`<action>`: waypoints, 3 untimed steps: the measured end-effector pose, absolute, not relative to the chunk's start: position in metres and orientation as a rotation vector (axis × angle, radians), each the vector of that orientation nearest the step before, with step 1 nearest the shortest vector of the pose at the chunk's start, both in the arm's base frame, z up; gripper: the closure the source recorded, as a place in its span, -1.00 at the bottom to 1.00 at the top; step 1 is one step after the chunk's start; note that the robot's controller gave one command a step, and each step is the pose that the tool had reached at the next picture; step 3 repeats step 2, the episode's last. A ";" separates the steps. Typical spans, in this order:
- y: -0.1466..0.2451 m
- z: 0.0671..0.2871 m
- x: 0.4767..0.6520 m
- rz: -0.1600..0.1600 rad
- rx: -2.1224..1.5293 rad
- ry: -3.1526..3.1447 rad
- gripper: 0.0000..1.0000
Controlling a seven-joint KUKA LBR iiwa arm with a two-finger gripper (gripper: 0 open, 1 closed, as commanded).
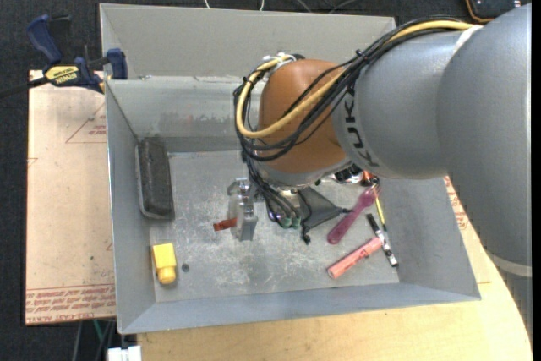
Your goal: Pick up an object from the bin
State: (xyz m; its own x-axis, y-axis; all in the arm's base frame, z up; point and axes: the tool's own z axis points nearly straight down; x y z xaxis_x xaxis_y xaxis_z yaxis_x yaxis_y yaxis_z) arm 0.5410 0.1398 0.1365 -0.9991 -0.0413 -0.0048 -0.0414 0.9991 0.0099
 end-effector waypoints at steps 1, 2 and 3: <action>0.140 0.140 0.541 0.017 -0.064 3.135 1.00; 0.140 0.153 0.541 0.018 -0.064 3.135 1.00; 0.140 0.153 0.541 0.018 -0.064 3.135 1.00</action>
Offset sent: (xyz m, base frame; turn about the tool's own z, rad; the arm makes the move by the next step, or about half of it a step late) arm 0.0004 0.0003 0.0264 0.0003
